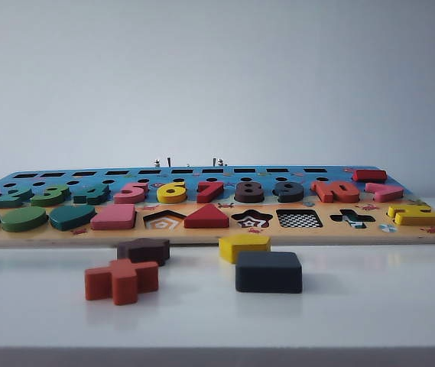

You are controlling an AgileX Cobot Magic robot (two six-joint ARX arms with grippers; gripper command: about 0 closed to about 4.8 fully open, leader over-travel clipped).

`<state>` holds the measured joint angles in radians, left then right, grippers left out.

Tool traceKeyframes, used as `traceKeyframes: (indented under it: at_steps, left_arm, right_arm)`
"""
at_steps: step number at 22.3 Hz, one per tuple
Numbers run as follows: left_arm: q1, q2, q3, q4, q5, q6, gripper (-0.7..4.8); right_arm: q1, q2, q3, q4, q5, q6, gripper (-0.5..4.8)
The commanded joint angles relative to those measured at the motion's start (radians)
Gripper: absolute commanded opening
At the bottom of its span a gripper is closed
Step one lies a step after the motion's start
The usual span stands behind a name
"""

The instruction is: Insert the cube into the slot.

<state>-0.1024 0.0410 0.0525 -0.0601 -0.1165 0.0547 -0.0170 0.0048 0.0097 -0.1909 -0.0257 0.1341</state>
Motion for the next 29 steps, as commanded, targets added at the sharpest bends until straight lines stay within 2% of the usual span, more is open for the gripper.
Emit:
traceKeyframes:
  at_steps: [1, 10, 17, 21, 25, 28, 29]
  left_arm:
    - [-0.018, 0.037, 0.033, 0.008, 0.011, -0.003, 0.20]
    - [-0.146, 0.218, 0.174, -0.050, 0.041, 0.021, 0.20]
    - [-0.196, 0.323, 0.284, -0.083, 0.054, 0.035, 0.20]
    - [-0.220, 0.383, 0.365, -0.178, 0.122, 0.035, 0.20]
    - [-0.253, 0.438, 0.467, -0.320, 0.229, 0.035, 0.20]
    - [-0.281, 0.471, 0.550, -0.417, 0.298, 0.038, 0.20]
    - [-0.301, 0.492, 0.587, -0.447, 0.322, 0.050, 0.20]
  right_arm:
    - [-0.001, -0.002, -0.002, -0.019, 0.000, 0.000, -0.04]
    - [0.000, -0.002, -0.002, -0.019, 0.000, 0.000, -0.04]
    - [0.000, -0.002, -0.002, -0.019, -0.001, 0.004, -0.04]
    - [0.000, -0.002, -0.002, -0.020, -0.014, 0.009, -0.04]
    - [0.000, -0.002, -0.001, -0.016, -0.038, 0.071, -0.04]
    - [0.000, -0.002, 0.000, 0.001, -0.071, 0.103, -0.04]
    - [0.001, -0.002, 0.003, 0.013, -0.110, 0.108, -0.04]
